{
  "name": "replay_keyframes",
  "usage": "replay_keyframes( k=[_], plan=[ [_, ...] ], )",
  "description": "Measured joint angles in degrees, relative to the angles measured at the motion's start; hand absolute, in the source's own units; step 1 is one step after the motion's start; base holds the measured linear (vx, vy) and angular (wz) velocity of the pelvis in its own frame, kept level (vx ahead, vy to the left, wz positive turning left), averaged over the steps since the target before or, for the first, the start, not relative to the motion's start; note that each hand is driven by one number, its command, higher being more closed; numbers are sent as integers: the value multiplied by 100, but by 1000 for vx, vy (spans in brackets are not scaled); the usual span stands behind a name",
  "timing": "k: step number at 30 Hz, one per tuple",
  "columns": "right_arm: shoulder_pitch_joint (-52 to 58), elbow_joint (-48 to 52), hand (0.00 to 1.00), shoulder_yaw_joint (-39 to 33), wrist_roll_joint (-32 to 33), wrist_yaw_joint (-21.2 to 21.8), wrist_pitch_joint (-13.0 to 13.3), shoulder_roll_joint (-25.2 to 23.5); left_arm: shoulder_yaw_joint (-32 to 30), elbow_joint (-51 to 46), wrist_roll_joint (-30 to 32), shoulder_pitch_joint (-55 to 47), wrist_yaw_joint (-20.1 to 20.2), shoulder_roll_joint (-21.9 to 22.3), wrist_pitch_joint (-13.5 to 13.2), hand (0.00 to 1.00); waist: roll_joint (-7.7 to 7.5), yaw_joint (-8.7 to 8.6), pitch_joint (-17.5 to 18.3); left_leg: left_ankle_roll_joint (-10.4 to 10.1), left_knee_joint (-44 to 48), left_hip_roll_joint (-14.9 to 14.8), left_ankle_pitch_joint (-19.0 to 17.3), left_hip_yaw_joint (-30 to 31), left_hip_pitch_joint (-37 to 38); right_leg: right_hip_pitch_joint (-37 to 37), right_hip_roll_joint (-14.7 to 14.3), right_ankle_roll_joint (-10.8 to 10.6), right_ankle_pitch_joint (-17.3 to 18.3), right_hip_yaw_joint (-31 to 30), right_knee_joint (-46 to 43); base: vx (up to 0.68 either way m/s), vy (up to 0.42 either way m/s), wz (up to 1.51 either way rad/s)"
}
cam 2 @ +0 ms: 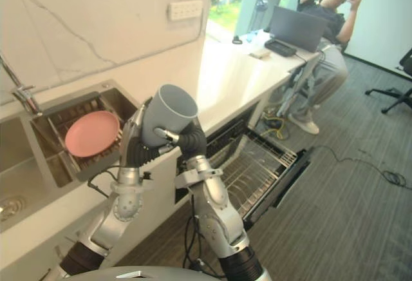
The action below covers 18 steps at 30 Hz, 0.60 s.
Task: Walk over to the sink, pick up the cup, carry it to the dishwasher, place the cup inside the dishwasher, then close the dishwasher door
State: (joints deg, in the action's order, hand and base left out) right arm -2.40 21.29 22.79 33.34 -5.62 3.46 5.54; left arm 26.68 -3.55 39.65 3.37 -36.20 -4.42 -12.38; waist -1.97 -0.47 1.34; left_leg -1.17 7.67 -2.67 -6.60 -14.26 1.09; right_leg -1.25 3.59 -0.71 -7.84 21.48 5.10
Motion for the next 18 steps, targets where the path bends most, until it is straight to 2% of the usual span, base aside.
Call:
replay_keyframes(
  k=[9, 10, 14, 18],
  plan=[
    [-35, 0, 100, 77, -19, -104, -5, 130, 52, 82, -3, -29, -175, -17, 21, 100, -1, -2, 1, 0, -1, 0, 1, 3, -1, -1, 0, 2, -2, -2, 0, 0, 0, 0],
    [-59, 0, 100, 84, -70, -117, -5, 129, 58, 82, -7, -30, -220, -16, 42, 0, -1, -3, 1, 1, -1, 1, 1, 3, 0, -1, 0, 2, -2, -3, 0, 0, 0, 0],
    [-233, 0, 100, -1, -225, -315, 1, 131, 166, 91, -7, -193, -264, -125, 66, 0, -1, -7, 1, 1, -1, 1, 3, 4, 1, -1, 0, 3, -3, -4, 0, 0, 0, 0],
    [-241, 1, 100, 3, -225, -336, 1, 105, 170, 92, -7, -230, -350, -125, 75, 0, -1, 1, 1, 6, -9, 2, 8, 6, 2, -1, 0, 2, -3, 0, 0, 0, 0, 0]
  ],
)
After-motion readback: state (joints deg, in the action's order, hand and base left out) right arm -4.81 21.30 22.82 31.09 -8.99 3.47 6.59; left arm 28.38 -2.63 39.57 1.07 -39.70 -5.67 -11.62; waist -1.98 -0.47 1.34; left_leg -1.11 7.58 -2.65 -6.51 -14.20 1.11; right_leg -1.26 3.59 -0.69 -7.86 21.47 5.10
